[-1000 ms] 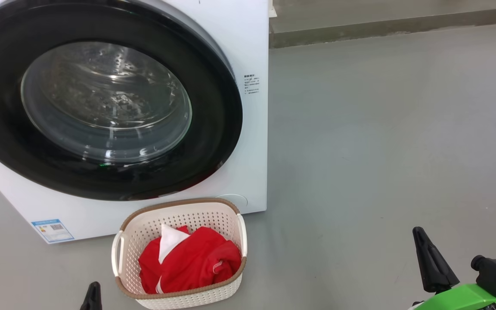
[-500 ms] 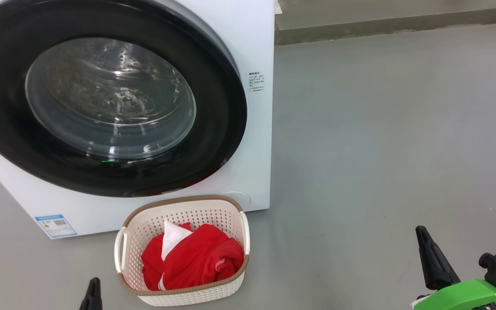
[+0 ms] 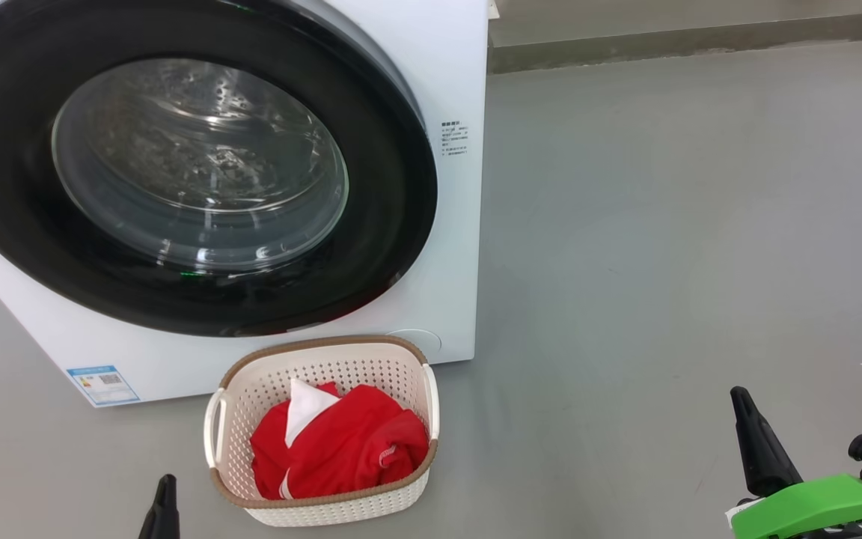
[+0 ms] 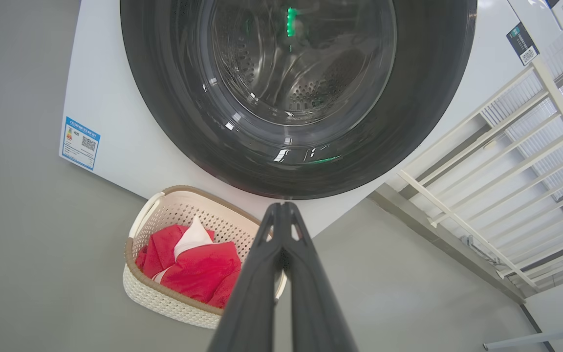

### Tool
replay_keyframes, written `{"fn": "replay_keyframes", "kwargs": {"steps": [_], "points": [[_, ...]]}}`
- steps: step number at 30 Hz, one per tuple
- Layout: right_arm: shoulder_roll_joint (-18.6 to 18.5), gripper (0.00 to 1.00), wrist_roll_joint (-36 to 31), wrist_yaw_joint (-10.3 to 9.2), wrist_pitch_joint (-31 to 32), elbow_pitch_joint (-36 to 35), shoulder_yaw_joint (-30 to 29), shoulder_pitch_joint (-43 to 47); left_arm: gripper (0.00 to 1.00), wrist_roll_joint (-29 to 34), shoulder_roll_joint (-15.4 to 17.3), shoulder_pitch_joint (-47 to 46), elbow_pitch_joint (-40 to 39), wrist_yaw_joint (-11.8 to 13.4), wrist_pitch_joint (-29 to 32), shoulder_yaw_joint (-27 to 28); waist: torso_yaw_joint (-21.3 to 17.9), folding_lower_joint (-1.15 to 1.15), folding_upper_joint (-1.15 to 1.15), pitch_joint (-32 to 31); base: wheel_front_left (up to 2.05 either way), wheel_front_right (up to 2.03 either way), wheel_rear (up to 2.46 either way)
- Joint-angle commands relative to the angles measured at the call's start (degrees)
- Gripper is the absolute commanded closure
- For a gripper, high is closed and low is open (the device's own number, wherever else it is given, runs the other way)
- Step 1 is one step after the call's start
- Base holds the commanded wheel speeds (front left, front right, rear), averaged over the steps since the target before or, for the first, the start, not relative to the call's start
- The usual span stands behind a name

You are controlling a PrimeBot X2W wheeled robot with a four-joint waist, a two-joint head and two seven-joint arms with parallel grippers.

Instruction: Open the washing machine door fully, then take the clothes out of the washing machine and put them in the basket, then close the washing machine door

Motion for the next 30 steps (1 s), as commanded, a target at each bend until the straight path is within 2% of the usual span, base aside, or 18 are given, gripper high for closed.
{"fn": "replay_keyframes", "kwargs": {"steps": [1,30], "points": [[-0.54,1.00,1.70,-0.03,0.46,-1.24,0.04,-2.98,1.00,-1.97,0.93,-2.82,-1.08,-0.51,0.51,0.69,0.10,0.00,0.00,0.06,0.00,0.00,0.00],[-0.05,1.00,18.74,-0.04,5.34,-0.72,-1.34,-4.94,1.00,-20.26,1.31,-5.75,-0.34,-0.84,5.28,0.54,1.67,0.00,0.00,0.92,0.00,0.00,0.00]]}}
